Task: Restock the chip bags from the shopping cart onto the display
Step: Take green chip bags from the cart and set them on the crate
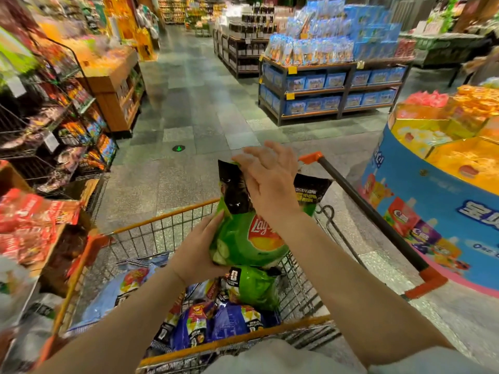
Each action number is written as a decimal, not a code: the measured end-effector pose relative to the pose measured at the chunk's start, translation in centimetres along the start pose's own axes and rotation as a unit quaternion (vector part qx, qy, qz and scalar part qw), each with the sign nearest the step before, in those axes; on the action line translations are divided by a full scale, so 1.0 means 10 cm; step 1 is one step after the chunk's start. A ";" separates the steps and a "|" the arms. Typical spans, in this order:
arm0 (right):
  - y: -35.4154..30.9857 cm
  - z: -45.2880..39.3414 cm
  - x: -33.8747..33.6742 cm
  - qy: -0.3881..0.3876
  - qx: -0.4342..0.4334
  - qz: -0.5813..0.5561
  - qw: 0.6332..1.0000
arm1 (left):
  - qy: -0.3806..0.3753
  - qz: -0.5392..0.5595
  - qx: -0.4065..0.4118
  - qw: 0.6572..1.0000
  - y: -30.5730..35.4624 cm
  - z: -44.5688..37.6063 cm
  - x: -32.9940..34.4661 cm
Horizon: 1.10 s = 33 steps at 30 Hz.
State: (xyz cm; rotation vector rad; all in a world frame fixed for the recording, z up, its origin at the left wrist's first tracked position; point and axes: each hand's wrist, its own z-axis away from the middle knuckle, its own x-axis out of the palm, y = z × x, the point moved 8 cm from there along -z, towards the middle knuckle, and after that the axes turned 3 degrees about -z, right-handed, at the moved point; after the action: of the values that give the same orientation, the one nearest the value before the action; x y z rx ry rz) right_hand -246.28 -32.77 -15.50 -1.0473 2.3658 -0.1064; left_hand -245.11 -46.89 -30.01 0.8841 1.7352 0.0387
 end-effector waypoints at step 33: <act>-1.11 0.95 1.27 -0.385 0.167 -0.451 0.788 | 0.283 0.184 -0.380 0.861 -0.13 1.84 -1.46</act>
State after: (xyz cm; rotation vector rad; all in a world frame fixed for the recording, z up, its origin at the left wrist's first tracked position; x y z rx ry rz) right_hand -241.05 -48.12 -26.17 -1.5600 0.9403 -0.3504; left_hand -229.06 -63.48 -25.41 0.6043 1.8038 1.2657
